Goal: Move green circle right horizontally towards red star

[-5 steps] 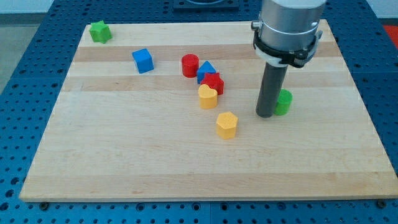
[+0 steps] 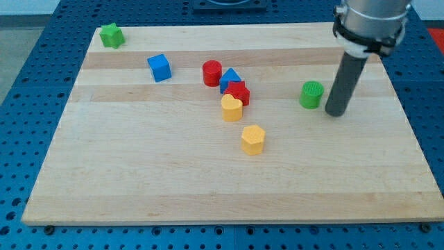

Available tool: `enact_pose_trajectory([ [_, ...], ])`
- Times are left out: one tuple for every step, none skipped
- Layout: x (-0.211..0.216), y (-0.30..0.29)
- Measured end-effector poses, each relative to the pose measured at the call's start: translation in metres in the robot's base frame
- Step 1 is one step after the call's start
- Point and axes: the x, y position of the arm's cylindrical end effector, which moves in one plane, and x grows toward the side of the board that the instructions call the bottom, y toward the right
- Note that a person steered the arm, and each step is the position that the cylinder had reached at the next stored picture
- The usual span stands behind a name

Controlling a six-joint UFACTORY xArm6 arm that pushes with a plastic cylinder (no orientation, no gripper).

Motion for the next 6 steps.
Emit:
enact_pose_trajectory([
  [-0.012, 0.000],
  [-0.075, 0.000],
  [-0.109, 0.000],
  [-0.074, 0.021],
  [-0.025, 0.030],
  [-0.006, 0.011],
])
